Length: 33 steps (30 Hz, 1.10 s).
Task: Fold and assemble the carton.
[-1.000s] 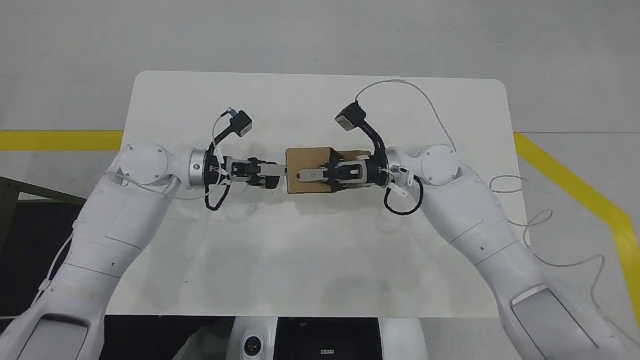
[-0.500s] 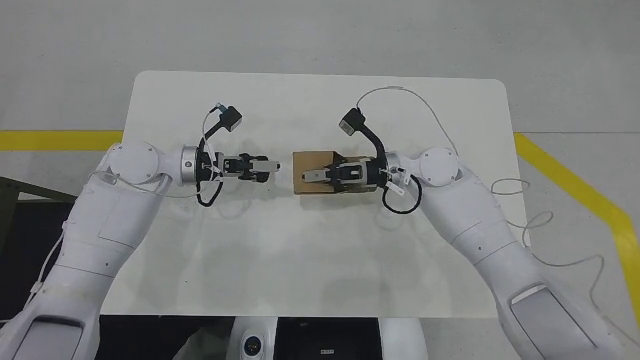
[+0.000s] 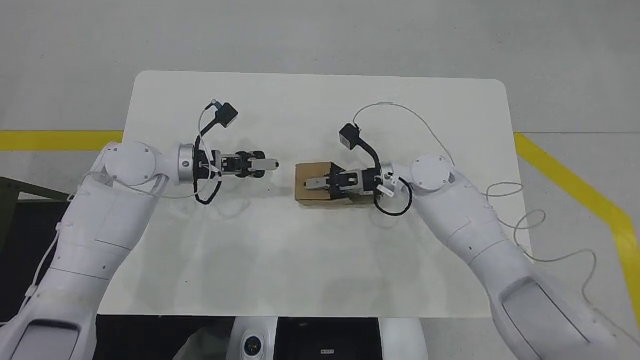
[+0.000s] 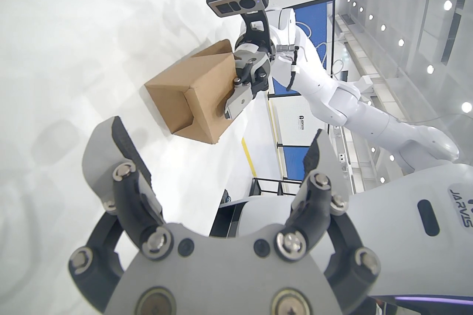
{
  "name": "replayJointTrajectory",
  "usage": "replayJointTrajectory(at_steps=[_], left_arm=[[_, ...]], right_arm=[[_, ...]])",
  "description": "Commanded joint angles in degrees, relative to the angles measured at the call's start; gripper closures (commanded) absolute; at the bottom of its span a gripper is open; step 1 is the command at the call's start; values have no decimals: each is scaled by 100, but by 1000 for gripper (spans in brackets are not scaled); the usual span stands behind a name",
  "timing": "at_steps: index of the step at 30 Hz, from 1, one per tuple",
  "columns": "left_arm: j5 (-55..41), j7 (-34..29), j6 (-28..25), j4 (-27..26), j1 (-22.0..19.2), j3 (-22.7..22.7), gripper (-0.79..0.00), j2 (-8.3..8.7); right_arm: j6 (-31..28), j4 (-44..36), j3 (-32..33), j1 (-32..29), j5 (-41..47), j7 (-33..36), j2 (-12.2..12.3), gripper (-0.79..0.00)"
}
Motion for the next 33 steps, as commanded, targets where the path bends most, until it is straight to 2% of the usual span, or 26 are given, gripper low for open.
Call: replayJointTrajectory(at_steps=[1,5,12,14,15,16,17,18,22,26,33], left_arm=[[21,1,-7,-14,7,-11,-785,6],[162,64,-85,-87,19,-47,-785,24],[503,164,-256,-299,67,-87,-785,58],[601,189,-306,-352,82,-98,-785,69],[726,156,-356,-403,80,-96,-785,79],[827,136,-385,-438,90,-91,-785,87],[915,145,-399,-466,101,-93,-785,94],[986,170,-397,-485,120,-93,-785,100],[1238,302,-372,-532,174,-88,-785,118],[1313,371,-370,-587,183,-106,-785,131],[1287,401,-360,-631,192,-124,-785,150]], right_arm=[[-33,49,4,11,26,18,-13,-708],[-112,88,68,15,94,78,-15,-748],[-159,16,195,-6,94,146,14,-723],[-161,-15,235,-20,82,155,28,-659],[-160,-33,257,-25,70,168,37,-582],[-162,-54,283,-33,64,179,47,-542],[-159,-70,307,-46,56,187,57,-388],[-153,-85,329,-57,41,202,68,-376],[-82,-92,398,-115,-22,231,106,-348],[-21,-100,457,-140,-85,246,135,-376],[87,-256,642,-136,-365,239,238,-379]])
